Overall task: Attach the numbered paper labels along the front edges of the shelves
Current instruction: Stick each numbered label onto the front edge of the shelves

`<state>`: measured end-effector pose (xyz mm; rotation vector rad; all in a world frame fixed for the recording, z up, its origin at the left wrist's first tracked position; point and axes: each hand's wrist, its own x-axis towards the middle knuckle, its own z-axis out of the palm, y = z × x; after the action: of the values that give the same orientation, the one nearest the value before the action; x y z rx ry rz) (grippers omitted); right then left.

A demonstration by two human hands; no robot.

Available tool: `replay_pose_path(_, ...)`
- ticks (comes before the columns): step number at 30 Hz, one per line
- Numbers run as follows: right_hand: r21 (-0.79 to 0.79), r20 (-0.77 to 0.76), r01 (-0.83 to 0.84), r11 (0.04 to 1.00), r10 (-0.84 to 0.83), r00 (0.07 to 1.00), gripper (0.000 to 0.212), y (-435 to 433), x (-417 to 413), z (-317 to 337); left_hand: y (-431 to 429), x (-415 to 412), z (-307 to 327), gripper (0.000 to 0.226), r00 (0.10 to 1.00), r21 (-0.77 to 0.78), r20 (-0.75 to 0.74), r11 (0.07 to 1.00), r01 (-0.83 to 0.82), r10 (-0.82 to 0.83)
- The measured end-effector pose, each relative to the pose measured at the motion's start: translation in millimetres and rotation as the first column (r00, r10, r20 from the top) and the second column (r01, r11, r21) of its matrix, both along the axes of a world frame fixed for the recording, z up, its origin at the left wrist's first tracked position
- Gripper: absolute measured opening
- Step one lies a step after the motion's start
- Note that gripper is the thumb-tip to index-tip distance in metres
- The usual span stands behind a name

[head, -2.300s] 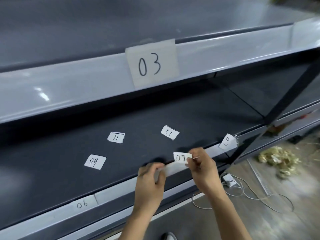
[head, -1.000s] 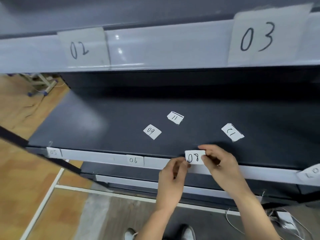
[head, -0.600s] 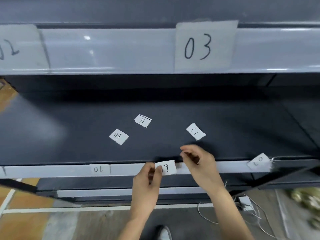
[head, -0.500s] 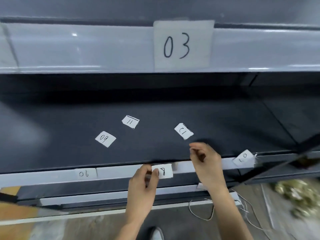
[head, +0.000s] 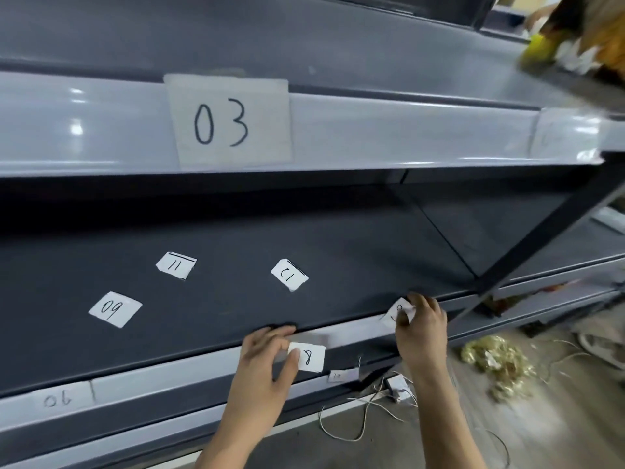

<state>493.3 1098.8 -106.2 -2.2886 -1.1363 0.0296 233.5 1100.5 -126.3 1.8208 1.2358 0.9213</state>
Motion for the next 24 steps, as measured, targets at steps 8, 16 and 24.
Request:
replay_pose_path(8, 0.081, -0.116, -0.137, 0.987, 0.146, 0.982, 0.025, 4.2, 0.6, 1.5, 6.0, -3.7, 2.7, 0.026, 1.0, -0.056, -0.021, 0.998, 0.011, -0.012)
replay_pose_path(16, 0.142, -0.337, -0.345, 0.928, 0.373, 0.864, 0.032, 15.1, -37.7, 8.7, 2.6, -11.4, 5.8, 0.026, 0.99, -0.081, -0.121, 0.995, 0.06, -0.069)
replay_pose_path(24, 0.083, -0.412, -0.649, 0.756, 0.619, 0.669, 0.03, 17.6, -114.7, 17.3, -5.4, -32.8, 6.4, 0.019, 0.976, -0.031, -0.218, 0.999, -0.005, -0.002)
